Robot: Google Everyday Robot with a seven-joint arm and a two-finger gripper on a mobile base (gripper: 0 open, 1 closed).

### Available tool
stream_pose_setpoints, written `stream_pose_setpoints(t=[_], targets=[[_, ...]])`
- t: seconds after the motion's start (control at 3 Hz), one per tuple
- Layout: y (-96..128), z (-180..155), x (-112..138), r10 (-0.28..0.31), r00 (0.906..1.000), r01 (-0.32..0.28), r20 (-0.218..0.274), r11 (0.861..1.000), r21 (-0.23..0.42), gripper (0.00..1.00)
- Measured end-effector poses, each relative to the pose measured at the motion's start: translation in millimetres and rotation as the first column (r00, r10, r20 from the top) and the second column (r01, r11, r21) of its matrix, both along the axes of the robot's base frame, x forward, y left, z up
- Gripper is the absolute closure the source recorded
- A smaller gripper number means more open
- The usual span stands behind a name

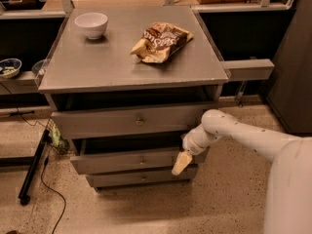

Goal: Open middle drawer

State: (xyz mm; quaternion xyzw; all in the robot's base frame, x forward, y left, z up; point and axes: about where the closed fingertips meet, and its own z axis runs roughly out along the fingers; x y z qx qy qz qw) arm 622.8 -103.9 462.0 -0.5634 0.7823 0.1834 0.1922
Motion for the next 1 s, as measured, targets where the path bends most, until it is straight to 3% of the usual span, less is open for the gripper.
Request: stream_pose_setpoints(t=[0.67, 1.0], targets=[[4, -23, 1, 0.001, 0.9988, 0.0, -0.048, 1.0, 0.019, 0.04], [4, -23, 1, 0.001, 0.9988, 0.0, -0.048, 1.0, 0.019, 0.27]])
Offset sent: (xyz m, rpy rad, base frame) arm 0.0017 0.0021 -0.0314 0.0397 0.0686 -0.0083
